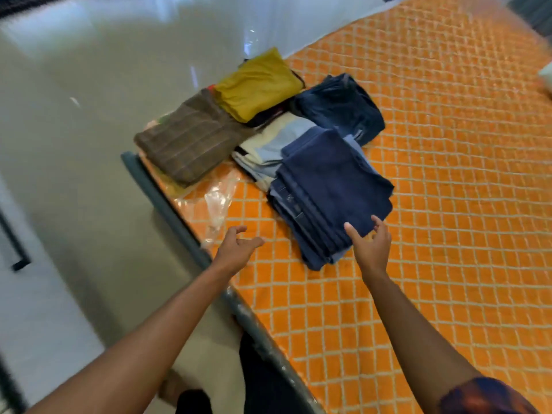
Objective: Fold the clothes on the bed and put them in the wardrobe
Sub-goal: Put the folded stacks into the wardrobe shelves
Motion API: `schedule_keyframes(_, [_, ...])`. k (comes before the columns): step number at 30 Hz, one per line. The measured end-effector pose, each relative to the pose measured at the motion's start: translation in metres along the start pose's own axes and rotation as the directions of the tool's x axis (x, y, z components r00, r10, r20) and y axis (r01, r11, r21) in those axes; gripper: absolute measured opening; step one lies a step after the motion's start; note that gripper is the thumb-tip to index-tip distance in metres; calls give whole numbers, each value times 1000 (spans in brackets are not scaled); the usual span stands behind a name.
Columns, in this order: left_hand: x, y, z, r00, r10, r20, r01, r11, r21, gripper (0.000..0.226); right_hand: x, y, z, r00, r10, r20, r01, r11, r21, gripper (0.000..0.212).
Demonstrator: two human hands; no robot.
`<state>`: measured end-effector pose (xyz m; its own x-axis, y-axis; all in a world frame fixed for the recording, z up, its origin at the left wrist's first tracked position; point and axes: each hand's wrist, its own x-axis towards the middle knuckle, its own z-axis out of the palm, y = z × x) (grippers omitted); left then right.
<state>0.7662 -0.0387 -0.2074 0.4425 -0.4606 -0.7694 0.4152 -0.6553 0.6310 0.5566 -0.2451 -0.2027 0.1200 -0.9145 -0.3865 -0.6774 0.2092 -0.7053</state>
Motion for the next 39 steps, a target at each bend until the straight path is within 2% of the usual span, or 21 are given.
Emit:
schedule_keyframes(3, [51,25,55,991,-87,101,98,989,-110,94,62,13,-13,998,61,-4,-61,998,28,101])
schedule_keyframes(6, [97,36,97,981,-160,111,184,948,-261,119,134,23,-22,998,40,-58,-40,999,-2,107])
schedule_keyframes(8, [119,34,120,983,-144,111,175,917,-358,119,181,20,-29,999,-28,14,29,997,-67,107])
schedule_keyframes(10, [141,29,142,996,-51,77,82,871,-484,103,223,7,-33,971,-67,230,91,991,-96,94])
schedule_keyframes(12, [157,21,157,999,16,33,8,785,-619,89,254,-12,-31,840,-57,540,139,984,-112,59])
schedule_keyframes(13, [162,18,160,999,43,24,-16,748,-663,83,267,-23,-26,750,-42,660,174,975,-135,48])
schedule_keyframes(14, [167,13,163,998,67,22,-34,728,-684,79,279,-30,-18,671,10,741,178,968,-175,45])
schedule_keyframes(16, [176,2,165,993,115,14,-71,700,-711,74,296,-34,-5,556,131,821,160,952,-260,62])
schedule_keyframes(19, [186,-6,171,988,139,-72,-146,653,-743,73,313,-29,9,499,232,835,62,951,-302,92])
schedule_keyframes(22, [190,-10,172,985,127,-113,-168,637,-752,73,316,-26,12,460,290,839,-42,951,-306,95])
schedule_keyframes(27, [193,-13,159,991,115,-66,-126,668,-733,86,305,-27,11,507,336,794,-107,938,-329,115])
schedule_keyframes(30, [185,-15,141,995,97,-18,-82,713,-696,77,274,-10,4,525,360,771,-175,933,-316,118])
schedule_keyframes(33, [166,-24,104,983,148,110,-57,809,-584,72,217,28,7,532,357,768,-276,930,-241,118])
schedule_keyframes(36, [140,-39,66,973,79,216,37,874,-484,78,151,65,15,545,332,770,-370,919,-134,114])
schedule_keyframes(39, [115,-57,32,958,72,279,50,912,-406,75,85,92,28,589,302,749,-425,905,-30,117])
